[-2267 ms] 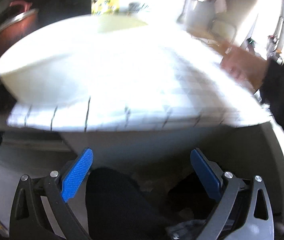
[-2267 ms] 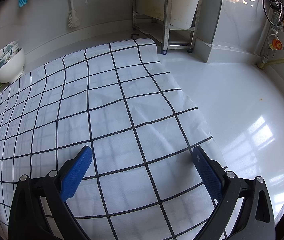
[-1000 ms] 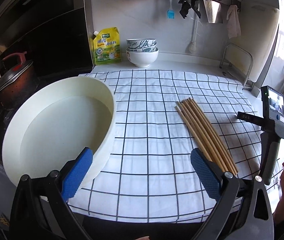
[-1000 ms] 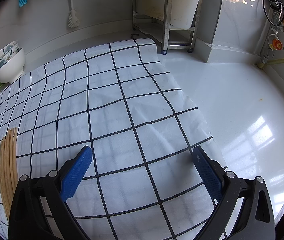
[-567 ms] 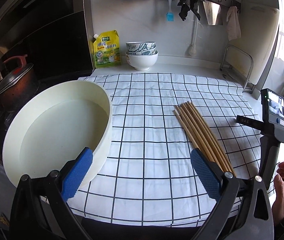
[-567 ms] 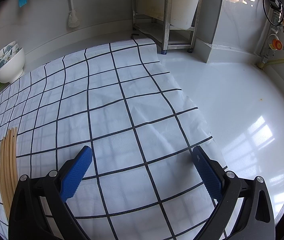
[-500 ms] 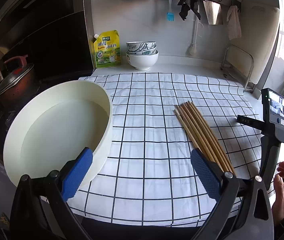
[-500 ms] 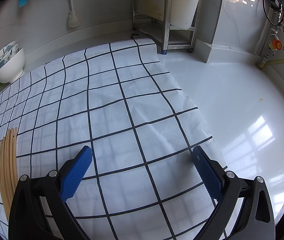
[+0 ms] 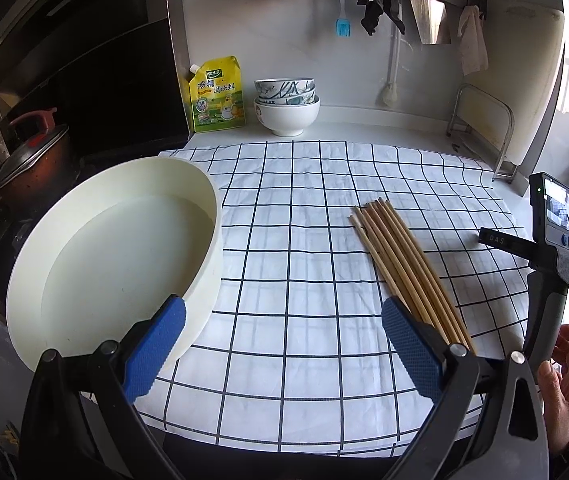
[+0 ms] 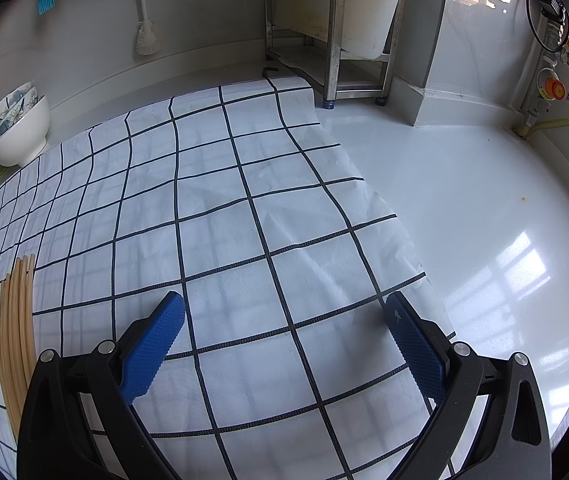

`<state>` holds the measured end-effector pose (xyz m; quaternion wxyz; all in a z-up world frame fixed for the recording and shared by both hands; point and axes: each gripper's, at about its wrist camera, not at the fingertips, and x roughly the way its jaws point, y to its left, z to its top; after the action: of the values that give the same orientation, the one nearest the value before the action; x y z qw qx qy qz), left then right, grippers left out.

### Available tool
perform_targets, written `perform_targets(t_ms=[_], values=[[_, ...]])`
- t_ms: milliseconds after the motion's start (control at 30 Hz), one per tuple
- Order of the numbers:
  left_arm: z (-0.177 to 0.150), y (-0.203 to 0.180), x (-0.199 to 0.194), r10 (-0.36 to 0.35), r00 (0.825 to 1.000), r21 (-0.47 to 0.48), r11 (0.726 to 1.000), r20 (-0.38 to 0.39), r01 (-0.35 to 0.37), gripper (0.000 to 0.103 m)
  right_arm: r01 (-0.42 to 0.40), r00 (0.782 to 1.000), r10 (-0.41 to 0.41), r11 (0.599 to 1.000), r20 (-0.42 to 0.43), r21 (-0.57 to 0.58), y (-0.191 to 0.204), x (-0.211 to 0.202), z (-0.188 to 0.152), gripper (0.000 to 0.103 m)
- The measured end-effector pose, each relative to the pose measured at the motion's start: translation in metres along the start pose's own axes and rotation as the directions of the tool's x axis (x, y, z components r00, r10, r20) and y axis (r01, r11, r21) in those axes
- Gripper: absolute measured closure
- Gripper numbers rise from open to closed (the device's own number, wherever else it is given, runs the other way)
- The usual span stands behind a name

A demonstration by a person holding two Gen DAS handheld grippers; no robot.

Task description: Organize utensils

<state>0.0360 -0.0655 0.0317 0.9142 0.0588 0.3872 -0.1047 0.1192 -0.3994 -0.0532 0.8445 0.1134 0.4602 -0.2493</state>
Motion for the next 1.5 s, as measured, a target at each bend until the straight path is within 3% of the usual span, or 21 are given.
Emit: perform_targets(t_ms=[1500], values=[[0.007,0.002,0.021,0.046,0.999,-0.023,0.999,-0.019,-0.047,0.006,0.0,1.0,0.0,1.0,0.0,0.0,0.0,0.0,0.0,0.008]])
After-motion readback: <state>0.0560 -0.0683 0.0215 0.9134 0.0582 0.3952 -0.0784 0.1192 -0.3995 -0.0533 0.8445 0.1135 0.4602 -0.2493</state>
